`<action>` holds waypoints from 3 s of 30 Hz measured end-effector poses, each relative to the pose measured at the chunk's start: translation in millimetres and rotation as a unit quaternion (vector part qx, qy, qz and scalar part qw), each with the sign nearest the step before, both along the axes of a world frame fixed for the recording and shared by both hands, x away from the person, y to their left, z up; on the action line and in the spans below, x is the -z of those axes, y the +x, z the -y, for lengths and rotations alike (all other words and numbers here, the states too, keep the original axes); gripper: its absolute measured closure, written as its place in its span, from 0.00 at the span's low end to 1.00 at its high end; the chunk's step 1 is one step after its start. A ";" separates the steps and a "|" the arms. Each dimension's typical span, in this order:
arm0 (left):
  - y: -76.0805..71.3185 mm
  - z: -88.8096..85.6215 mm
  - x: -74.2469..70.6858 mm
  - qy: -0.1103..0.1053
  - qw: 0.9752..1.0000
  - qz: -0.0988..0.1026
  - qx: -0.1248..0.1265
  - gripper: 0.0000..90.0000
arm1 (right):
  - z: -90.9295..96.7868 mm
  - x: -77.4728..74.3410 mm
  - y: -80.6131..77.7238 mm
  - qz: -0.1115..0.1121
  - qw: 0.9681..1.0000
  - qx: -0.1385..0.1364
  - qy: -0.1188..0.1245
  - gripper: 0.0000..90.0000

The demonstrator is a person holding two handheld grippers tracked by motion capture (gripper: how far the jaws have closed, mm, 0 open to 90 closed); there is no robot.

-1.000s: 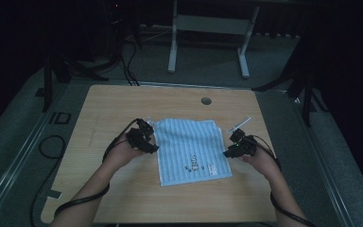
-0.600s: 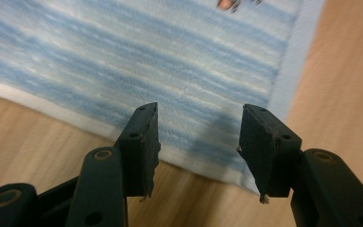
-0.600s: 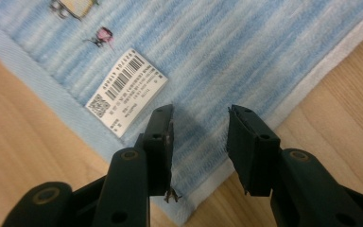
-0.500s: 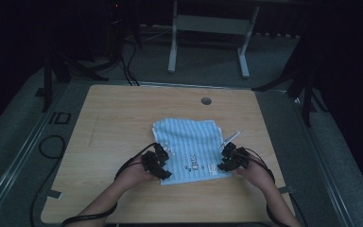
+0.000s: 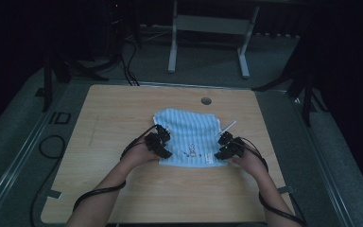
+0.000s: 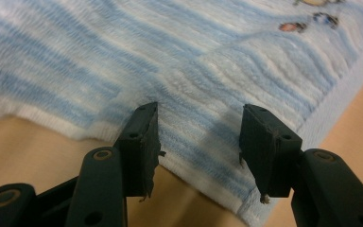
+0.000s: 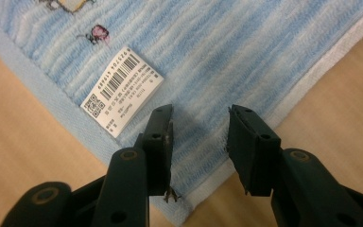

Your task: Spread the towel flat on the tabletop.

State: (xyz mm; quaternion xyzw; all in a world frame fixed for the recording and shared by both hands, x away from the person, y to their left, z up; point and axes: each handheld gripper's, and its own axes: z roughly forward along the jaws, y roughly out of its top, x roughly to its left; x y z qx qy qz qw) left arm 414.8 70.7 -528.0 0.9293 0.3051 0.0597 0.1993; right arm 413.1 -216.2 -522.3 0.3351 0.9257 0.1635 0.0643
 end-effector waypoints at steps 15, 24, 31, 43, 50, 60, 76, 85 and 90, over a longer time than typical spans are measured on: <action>-14.3 -6.3 -19.0 -0.020 0.998 0.003 0.056 0.47 | -5.7 -13.8 1.7 -0.003 1.000 -0.029 0.010 0.65; -26.8 1.4 0.1 -0.002 0.997 -0.007 0.073 0.46 | -10.9 -3.3 -11.8 -0.016 0.997 -0.070 -0.031 0.64; -27.5 -0.3 -0.3 0.001 0.998 0.009 0.056 0.65 | -9.6 -2.8 -12.4 -0.009 0.997 -0.069 -0.039 0.84; -26.2 4.4 -7.7 0.012 0.999 0.000 0.039 0.95 | -12.7 -6.8 -12.4 -0.008 0.997 -0.063 -0.046 0.95; -25.7 -1.4 -45.8 -0.004 1.000 0.016 0.021 0.95 | -12.5 -38.0 -12.3 0.019 0.997 -0.062 -0.029 0.95; -67.6 -20.2 -109.0 -0.047 0.997 0.035 0.045 0.95 | -3.3 -98.6 -55.4 0.078 0.992 -0.098 0.011 0.95; -188.3 -9.7 -46.4 -0.077 0.979 -0.095 0.162 0.86 | 14.9 -51.5 -182.4 0.010 0.984 -0.175 0.024 0.92; -161.5 -24.4 -42.6 -0.066 0.986 -0.081 0.130 0.63 | 32.8 -52.0 -158.3 0.019 0.989 -0.142 0.028 0.81; -143.9 -25.5 -42.7 -0.055 0.991 -0.055 0.105 0.63 | 34.0 -54.7 -118.5 0.034 0.995 -0.092 0.028 0.86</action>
